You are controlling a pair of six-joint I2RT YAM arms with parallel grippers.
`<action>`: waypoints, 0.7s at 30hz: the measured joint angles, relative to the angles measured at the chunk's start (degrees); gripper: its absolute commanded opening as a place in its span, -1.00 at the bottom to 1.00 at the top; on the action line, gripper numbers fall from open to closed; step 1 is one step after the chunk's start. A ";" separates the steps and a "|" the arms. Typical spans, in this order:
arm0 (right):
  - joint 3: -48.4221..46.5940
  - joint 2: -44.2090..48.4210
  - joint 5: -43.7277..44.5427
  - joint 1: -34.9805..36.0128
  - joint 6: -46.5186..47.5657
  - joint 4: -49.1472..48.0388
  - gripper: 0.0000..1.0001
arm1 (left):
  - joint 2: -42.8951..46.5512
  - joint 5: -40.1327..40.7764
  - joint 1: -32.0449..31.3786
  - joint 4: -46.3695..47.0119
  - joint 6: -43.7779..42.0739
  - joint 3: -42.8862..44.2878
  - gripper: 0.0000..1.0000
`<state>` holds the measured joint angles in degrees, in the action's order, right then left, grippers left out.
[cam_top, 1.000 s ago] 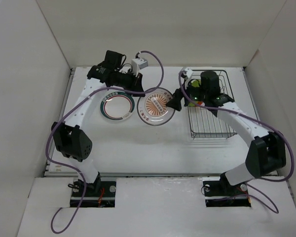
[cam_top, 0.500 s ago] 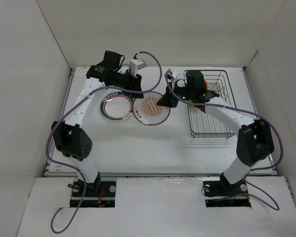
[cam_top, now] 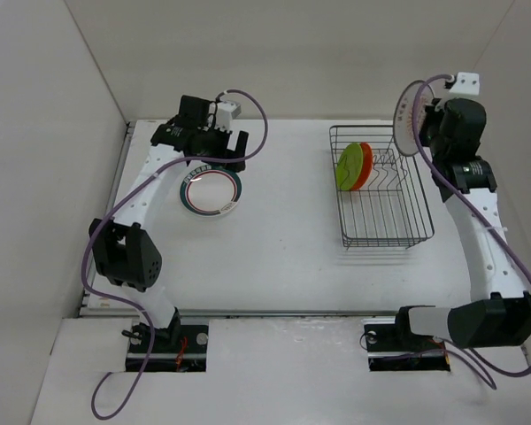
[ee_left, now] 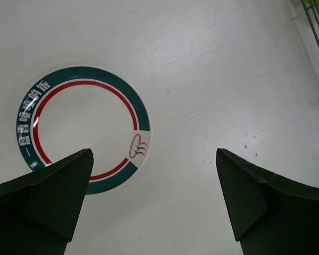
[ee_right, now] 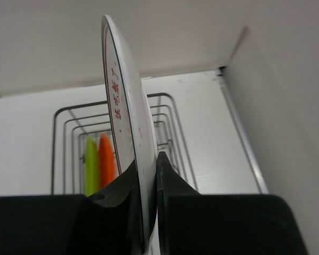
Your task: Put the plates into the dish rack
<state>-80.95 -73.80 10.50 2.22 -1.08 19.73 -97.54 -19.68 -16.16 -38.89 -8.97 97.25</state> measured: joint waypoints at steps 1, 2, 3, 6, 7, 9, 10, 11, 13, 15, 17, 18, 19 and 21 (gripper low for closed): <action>-0.50 0.48 2.10 -0.61 0.20 0.48 -1.00 | 0.09 0.94 0.00 0.39 0.24 -0.42 1.00; -0.98 0.70 3.65 -1.05 0.48 0.87 -1.00 | 0.22 1.77 0.00 0.96 0.48 -0.98 1.00; -1.29 0.55 4.59 -1.38 0.72 1.05 -1.00 | 0.37 2.43 0.00 1.31 0.52 -1.62 1.00; -1.49 -1.99 5.92 -1.79 1.44 1.36 -1.00 | 0.96 3.72 0.00 1.99 0.50 -3.10 1.00; -1.46 -2.75 6.03 -1.84 1.55 1.36 -1.00 | 1.11 4.04 0.00 2.12 0.50 -3.32 1.00; -0.76 -6.29 6.01 -1.84 1.84 1.22 -1.00 | 1.62 4.85 0.37 2.73 0.50 -3.72 1.00; -0.24 -7.56 6.03 -1.84 1.97 1.31 -1.00 | 1.88 4.98 0.59 2.95 0.50 -3.82 1.00; 0.37 -8.81 5.99 -1.84 2.25 1.33 -1.00 | 2.29 5.16 1.01 3.17 0.50 -3.87 1.00; 1.09 -11.23 5.75 -1.81 2.67 1.70 -1.00 | 3.34 5.44 2.38 3.45 0.46 -3.96 1.00; 1.29 -13.09 5.31 -1.81 2.82 2.21 -1.00 | 4.87 5.84 4.00 3.80 0.26 -4.44 1.00; 1.29 -14.21 4.90 -1.84 2.82 2.43 -1.00 | 6.40 6.19 5.29 3.93 0.13 -4.94 1.00; 1.29 -14.56 4.72 -1.81 2.82 2.38 -1.00 | 6.99 6.23 5.86 3.96 0.07 -5.09 1.00; 1.29 -14.82 4.57 -1.84 2.82 2.36 -1.00 | 7.48 6.21 6.27 4.07 0.04 -5.31 1.00; 1.29 -15.34 4.35 -1.84 2.82 2.27 -1.00 | 8.26 6.19 6.62 4.33 0.00 -6.01 1.00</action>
<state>-79.66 -89.14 14.85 0.38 1.74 22.00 -89.27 -13.50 -9.54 -34.57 -8.97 91.24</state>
